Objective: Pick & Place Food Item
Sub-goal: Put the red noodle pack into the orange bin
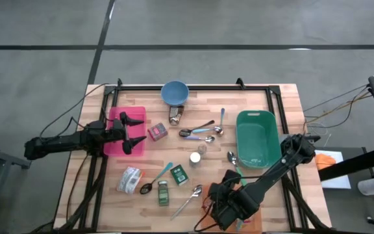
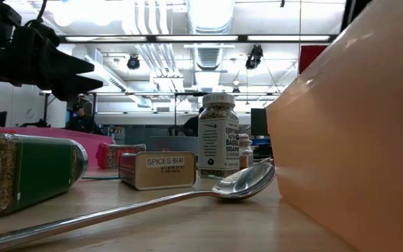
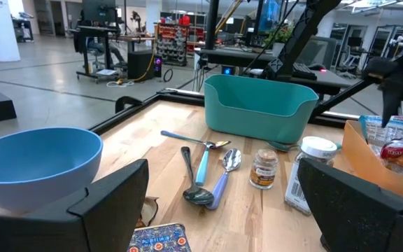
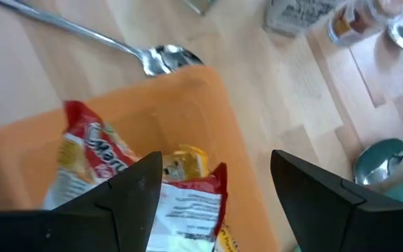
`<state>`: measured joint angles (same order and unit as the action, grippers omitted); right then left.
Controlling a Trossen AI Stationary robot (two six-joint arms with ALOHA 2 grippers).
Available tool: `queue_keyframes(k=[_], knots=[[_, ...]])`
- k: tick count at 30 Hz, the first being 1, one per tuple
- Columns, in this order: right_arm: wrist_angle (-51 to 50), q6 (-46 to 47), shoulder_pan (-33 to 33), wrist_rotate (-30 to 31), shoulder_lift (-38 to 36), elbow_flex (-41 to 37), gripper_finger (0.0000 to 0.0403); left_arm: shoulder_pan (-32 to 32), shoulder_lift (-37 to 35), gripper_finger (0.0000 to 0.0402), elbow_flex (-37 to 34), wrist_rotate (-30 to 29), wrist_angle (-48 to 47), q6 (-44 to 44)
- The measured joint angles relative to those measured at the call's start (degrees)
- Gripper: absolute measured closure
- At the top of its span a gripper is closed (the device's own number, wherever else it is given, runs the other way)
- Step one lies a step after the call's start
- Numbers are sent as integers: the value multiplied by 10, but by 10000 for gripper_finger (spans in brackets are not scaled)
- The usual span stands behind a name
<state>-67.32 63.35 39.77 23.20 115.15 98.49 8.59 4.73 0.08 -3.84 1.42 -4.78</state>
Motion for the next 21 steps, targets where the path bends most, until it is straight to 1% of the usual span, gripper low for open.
queue_keyframes(k=[4,10,15,21], knots=[[38,14,0,-31,1,-37,138,0,0,30,0,0,0,0],[134,0,0,-88,1,-85,138,0,0,30,0,0,0,0],[150,0,0,-96,1,-85,138,0,0,30,0,0,0,0],[156,-24,0,-97,1,-63,138,0,0,30,0,0,0,0]])
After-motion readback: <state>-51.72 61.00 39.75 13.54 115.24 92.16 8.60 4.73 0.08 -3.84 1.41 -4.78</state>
